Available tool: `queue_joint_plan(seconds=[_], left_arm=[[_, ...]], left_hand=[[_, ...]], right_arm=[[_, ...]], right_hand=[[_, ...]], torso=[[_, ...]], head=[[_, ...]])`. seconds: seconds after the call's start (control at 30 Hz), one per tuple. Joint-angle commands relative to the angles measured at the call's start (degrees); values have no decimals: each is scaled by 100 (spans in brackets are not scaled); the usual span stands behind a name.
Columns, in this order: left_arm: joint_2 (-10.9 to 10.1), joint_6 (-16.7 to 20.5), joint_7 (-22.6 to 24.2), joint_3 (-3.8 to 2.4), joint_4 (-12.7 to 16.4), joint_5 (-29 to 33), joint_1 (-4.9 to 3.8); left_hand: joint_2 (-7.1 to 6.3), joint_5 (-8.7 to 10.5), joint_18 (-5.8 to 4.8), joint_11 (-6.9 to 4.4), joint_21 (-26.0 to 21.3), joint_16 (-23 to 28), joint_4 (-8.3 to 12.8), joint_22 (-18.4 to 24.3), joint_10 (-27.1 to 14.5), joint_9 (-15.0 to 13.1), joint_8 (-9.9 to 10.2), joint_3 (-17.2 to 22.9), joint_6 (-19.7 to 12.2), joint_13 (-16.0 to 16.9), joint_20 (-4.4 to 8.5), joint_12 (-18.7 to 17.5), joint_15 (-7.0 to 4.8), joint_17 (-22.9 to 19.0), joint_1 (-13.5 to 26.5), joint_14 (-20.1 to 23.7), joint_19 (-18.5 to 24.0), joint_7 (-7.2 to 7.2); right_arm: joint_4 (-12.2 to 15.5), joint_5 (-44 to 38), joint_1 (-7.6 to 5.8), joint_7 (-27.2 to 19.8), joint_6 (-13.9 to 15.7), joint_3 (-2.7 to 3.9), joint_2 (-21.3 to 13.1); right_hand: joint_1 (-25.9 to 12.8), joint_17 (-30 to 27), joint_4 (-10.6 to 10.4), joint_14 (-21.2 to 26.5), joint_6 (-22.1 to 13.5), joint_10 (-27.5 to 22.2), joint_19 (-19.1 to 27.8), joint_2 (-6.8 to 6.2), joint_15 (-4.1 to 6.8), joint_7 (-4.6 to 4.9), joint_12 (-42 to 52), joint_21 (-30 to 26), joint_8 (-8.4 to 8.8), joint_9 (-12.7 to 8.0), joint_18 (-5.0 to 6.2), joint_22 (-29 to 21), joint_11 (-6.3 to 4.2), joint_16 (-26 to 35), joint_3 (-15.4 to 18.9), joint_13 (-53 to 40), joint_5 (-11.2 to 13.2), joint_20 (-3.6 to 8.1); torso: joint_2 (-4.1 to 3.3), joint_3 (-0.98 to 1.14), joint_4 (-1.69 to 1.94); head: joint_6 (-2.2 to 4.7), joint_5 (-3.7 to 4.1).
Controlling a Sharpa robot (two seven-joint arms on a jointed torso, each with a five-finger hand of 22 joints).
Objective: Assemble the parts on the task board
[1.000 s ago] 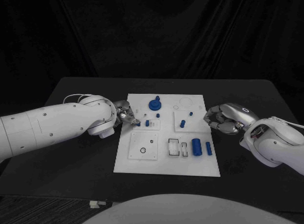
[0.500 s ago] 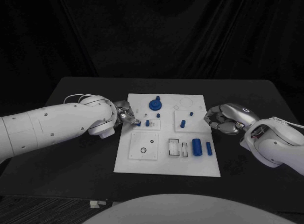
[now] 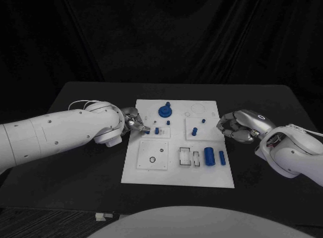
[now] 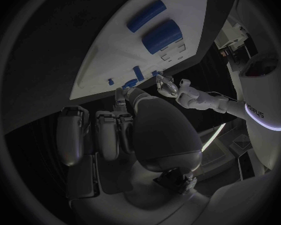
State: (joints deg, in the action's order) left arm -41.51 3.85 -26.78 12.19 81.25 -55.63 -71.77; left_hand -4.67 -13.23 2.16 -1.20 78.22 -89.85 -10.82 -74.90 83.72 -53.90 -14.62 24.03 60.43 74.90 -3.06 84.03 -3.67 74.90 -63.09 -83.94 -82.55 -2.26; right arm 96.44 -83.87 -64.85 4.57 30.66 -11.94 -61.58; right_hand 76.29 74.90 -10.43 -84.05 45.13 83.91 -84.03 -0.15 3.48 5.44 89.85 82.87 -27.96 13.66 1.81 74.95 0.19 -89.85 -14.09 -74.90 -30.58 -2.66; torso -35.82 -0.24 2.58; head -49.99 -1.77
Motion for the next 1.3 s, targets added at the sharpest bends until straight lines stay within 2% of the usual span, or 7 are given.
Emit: queue_joint_plan(seconds=[0.03,0.53,0.77,0.87,1.03,1.13,1.3], left_arm=[[26,-149,103,3,13,43,20],[62,-201,131,3,-34,43,24],[81,-193,92,3,-60,43,26],[89,-217,53,3,-69,43,27],[105,-319,-66,3,-83,42,27],[116,-379,-121,3,-103,42,28],[114,-314,-104,3,-114,42,28]], left_hand=[[3,116,88,20,-35,-15,-77,-1105,-26,24,42,-165,23,880,-7,-4,33,1510,81,-606,19,-23],[73,292,92,34,-52,-15,-252,-1101,-37,72,96,-475,65,875,-15,-2,44,1510,129,-606,27,-35],[179,431,98,61,-81,-15,-575,-1093,-49,113,159,-901,72,867,-35,0,67,1510,368,-606,42,-67],[233,448,106,86,-116,-15,-585,-1082,-65,74,158,-1141,-38,857,-49,-7,86,1510,556,-606,63,-98],[313,524,116,107,-158,-15,-582,-1069,-91,-79,20,-1378,-179,838,-69,-19,106,1510,661,-606,88,-117],[380,558,123,120,-191,-15,-583,-1058,-113,-252,-147,-1539,-332,820,-82,-32,118,1510,707,-606,107,-133],[529,583,125,121,-195,-15,-588,-1059,-100,-605,-563,-1824,-556,833,-88,-11,122,1510,781,-606,102,-128]], right_arm=[[3,-30,13,79,53,2,0],[-7,-30,13,87,38,2,15],[-3,-30,14,91,33,2,11],[-2,-30,14,92,33,2,9],[1,-30,14,92,32,2,6],[3,-30,14,92,32,2,4],[2,-30,14,91,30,2,5]], right_hand=[[58,1510,7,-595,9,609,-245,12,-40,21,15,-14,-13,4,11,1250,48,-15,-33,-1510,-39,-49],[51,1508,15,-594,15,609,-238,9,-45,23,15,-29,-13,4,14,1245,52,-14,-38,-1510,-38,-53],[51,1508,15,-594,15,609,-238,9,-45,23,15,-29,-13,4,14,1245,52,-14,-38,-1510,-38,-53],[51,1508,15,-594,15,609,-238,9,-45,23,15,-29,-13,4,14,1245,52,-14,-38,-1510,-38,-53],[51,1508,15,-594,15,609,-238,9,-45,23,15,-29,-13,4,14,1245,52,-14,-38,-1510,-38,-53],[51,1508,15,-594,15,609,-238,9,-45,23,15,-29,-13,4,14,1245,52,-14,-38,-1510,-38,-53],[51,1508,15,-594,15,609,-238,9,-45,23,15,-29,-13,4,14,1245,52,-14,-38,-1510,-38,-53]], torso=[[-2,1,-1],[-1,2,1],[0,-1,0],[-1,-1,-1],[1,1,0],[0,2,1],[-2,1,3]], head=[[-1,-4],[-1,-5],[-1,-1],[-1,-2],[-1,2],[-1,2],[-1,4]])
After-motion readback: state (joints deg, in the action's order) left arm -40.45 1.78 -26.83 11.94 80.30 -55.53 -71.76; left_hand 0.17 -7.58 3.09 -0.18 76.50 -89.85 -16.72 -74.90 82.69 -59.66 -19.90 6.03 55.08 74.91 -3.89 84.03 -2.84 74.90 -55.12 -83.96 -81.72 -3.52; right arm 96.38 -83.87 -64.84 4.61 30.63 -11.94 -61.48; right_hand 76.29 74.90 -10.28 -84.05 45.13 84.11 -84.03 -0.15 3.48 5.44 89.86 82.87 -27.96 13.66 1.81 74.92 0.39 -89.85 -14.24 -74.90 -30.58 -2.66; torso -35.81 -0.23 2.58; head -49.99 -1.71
